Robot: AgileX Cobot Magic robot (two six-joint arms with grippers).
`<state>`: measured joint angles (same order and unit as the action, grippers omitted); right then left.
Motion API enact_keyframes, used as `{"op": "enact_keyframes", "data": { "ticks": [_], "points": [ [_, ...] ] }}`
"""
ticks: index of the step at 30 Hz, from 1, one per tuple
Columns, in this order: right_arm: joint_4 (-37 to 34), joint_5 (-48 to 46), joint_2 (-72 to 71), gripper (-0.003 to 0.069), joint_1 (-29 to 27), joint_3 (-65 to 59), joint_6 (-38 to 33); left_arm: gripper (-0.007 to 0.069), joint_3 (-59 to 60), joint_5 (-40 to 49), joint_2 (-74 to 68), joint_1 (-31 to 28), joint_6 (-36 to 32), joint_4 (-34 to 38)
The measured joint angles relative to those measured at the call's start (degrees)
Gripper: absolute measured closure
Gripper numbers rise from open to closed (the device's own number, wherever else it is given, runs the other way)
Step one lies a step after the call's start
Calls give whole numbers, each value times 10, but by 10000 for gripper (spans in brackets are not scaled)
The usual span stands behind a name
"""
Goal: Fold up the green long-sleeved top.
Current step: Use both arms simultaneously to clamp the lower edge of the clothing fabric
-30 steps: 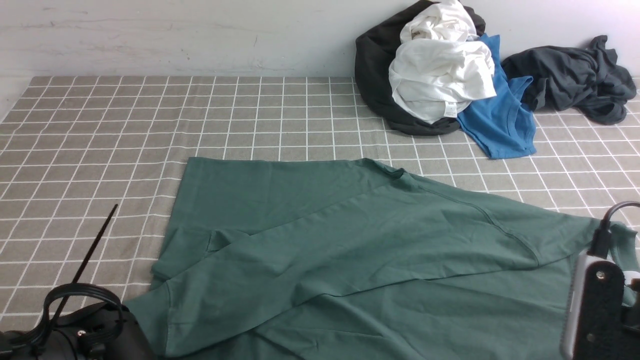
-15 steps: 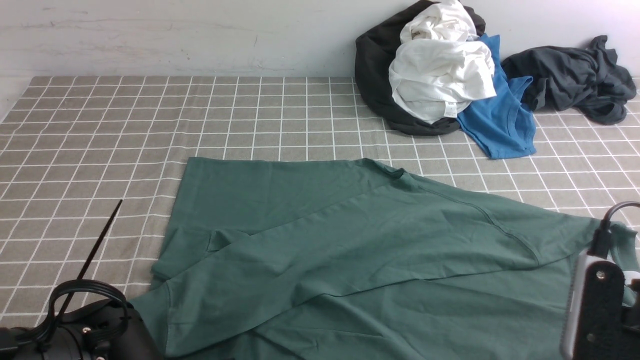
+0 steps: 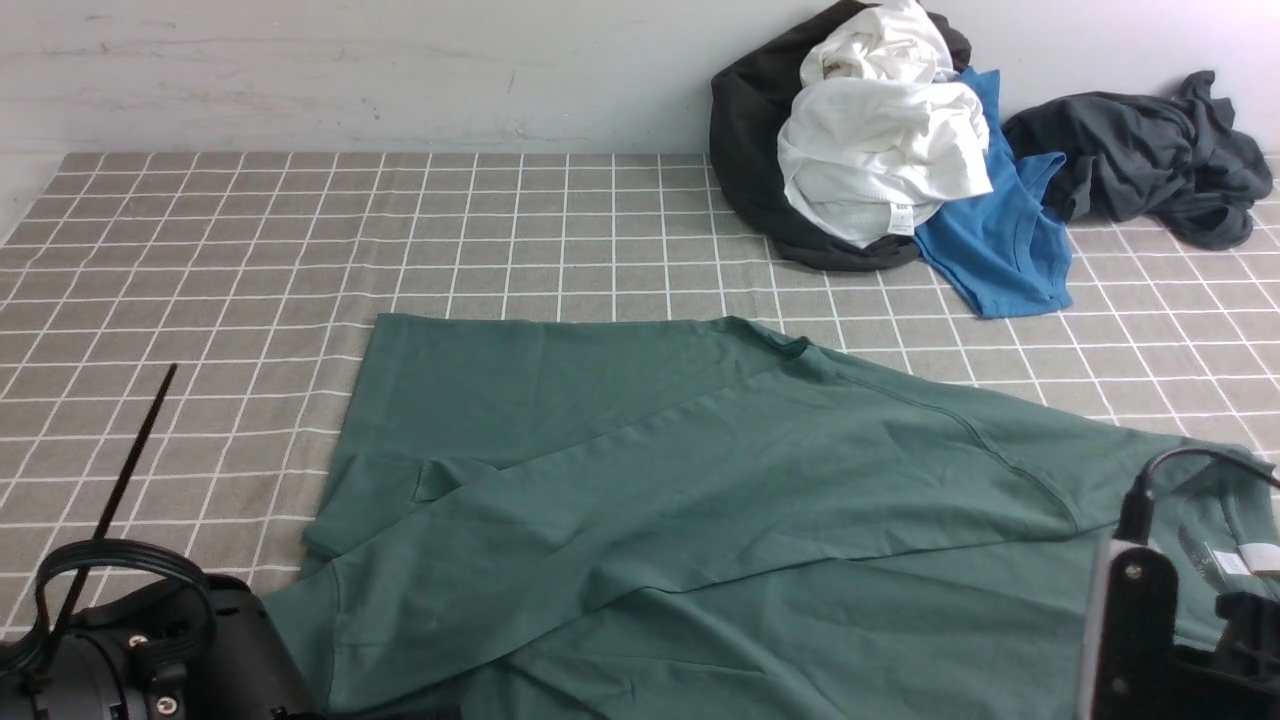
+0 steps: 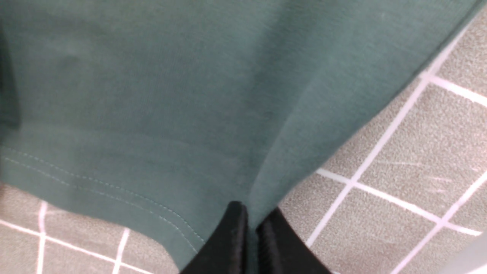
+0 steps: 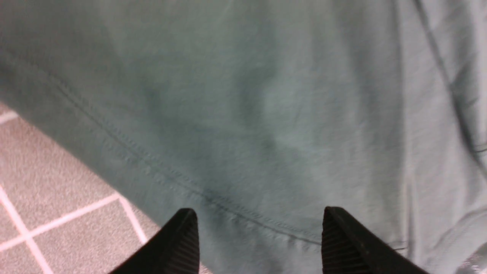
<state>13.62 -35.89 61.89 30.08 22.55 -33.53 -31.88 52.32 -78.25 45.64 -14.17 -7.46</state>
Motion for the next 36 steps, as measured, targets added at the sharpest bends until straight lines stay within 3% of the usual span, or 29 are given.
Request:
{"op": "enact_keyframes", "data": {
  "ticks": [16,20,24,25,27,33,36],
  "points": [
    [84,17,157,265,3,12,-3,622,0,0,0,0,0,0],
    [88,16,158,338,5,13,-3,622,0,0,0,0,0,0],
    [93,24,150,534,5,9,-3,622,0,0,4,0,0,0],
    [93,25,149,544,5,9,-3,622,0,0,4,0,0,0],
    [94,22,132,636,5,6,-2,622,-3,3,7,0,0,-1],
    [93,-31,75,657,5,29,-2,622,-57,52,9,-4,2,-19],
    [92,-71,61,657,3,84,-2,618,-108,78,9,-36,2,-31]
  ]
}}
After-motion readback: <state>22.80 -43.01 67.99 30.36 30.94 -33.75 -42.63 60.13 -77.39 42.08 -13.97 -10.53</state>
